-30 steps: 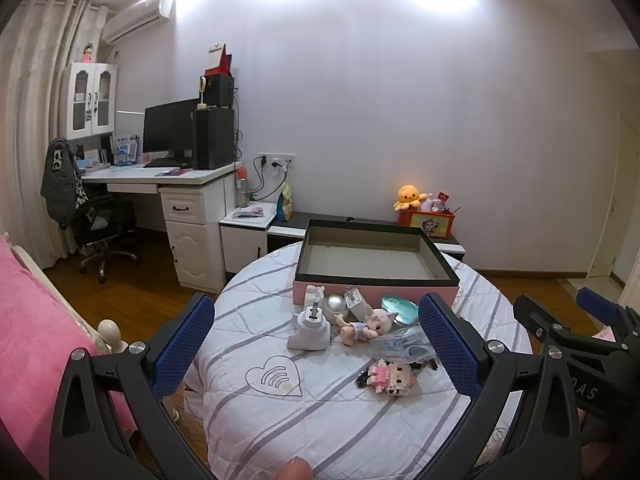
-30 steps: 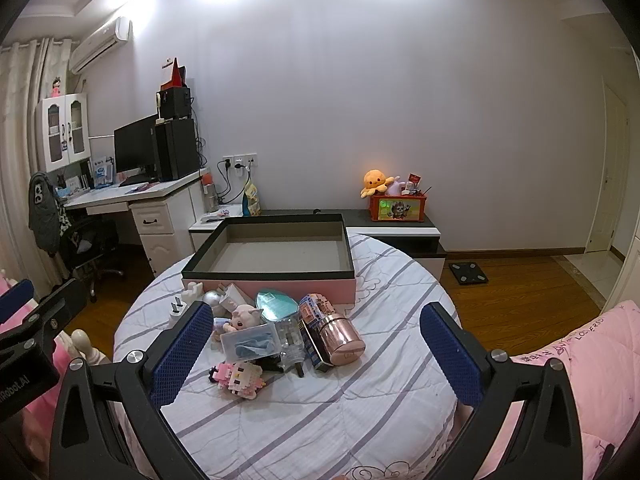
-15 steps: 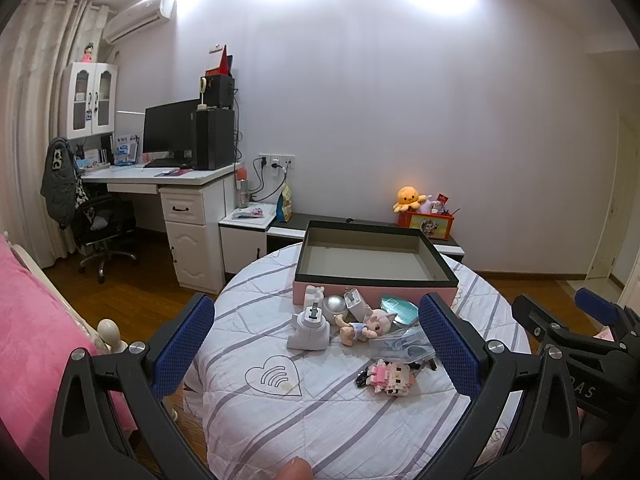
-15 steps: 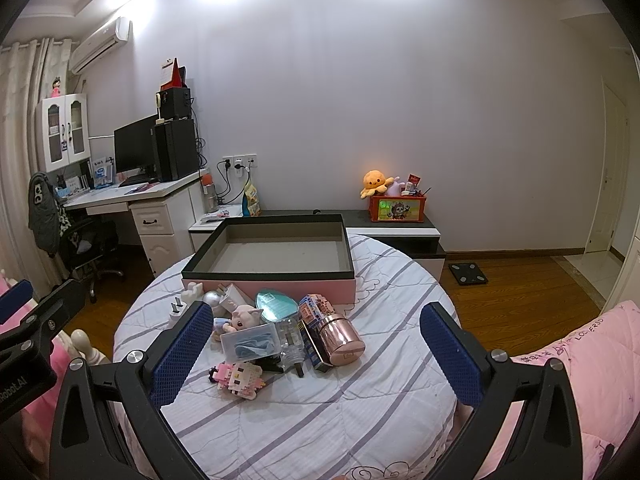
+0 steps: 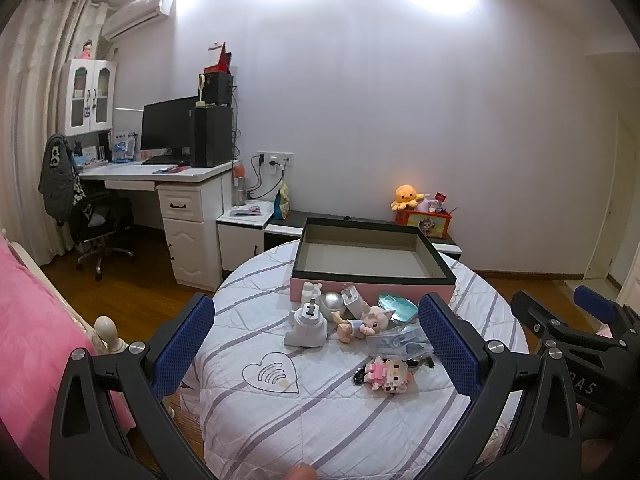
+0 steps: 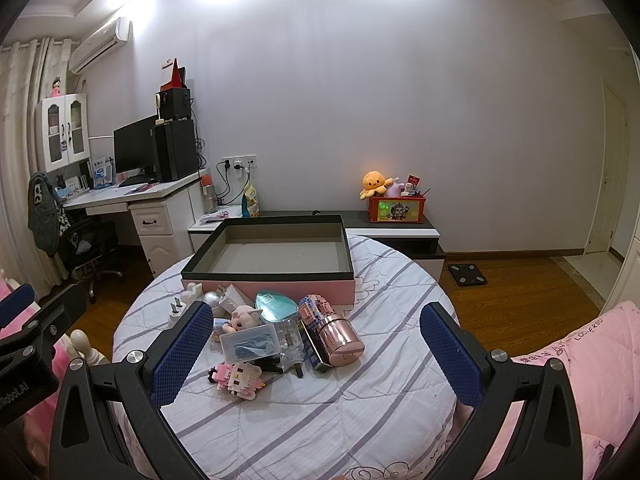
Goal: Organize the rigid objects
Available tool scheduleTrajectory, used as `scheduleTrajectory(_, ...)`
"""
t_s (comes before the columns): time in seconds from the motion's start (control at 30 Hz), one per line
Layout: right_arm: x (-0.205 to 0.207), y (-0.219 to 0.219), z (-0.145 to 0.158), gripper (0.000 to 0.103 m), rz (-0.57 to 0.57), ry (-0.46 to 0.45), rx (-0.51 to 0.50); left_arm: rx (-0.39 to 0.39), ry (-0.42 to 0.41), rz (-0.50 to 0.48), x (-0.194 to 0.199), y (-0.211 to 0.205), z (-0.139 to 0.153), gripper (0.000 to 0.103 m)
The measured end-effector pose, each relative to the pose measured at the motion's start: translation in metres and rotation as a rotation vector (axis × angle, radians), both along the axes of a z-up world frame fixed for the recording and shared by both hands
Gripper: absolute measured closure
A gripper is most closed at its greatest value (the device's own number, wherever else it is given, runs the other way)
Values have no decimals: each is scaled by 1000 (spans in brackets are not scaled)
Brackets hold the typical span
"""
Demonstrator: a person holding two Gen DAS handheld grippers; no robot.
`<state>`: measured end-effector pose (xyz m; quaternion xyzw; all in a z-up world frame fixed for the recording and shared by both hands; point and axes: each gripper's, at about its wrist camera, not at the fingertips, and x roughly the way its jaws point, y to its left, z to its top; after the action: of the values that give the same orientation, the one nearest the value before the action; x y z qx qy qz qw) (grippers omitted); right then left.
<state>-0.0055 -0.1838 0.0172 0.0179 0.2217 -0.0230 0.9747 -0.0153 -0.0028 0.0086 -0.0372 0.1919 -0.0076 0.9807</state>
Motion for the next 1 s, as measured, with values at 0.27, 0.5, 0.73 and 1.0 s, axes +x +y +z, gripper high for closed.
scheduleTrajectory(0.27, 1, 0, -1, 0, -1, 5, -1, -1, -1, 0, 0, 0, -1, 0)
scheduleTrajectory(0.5, 13, -4, -18, 0, -8, 43, -6, -3, 34, 3, 6, 5, -17, 0)
scheduleTrajectory(0.73, 33, -20, -47, 0, -32, 114, 4, -9, 116, 4, 27, 9, -50, 0)
scheduleTrajectory(1.0, 53, -25, -78, 0, 15, 186, 15, -5, 205, 4, 56, 9, -83, 0)
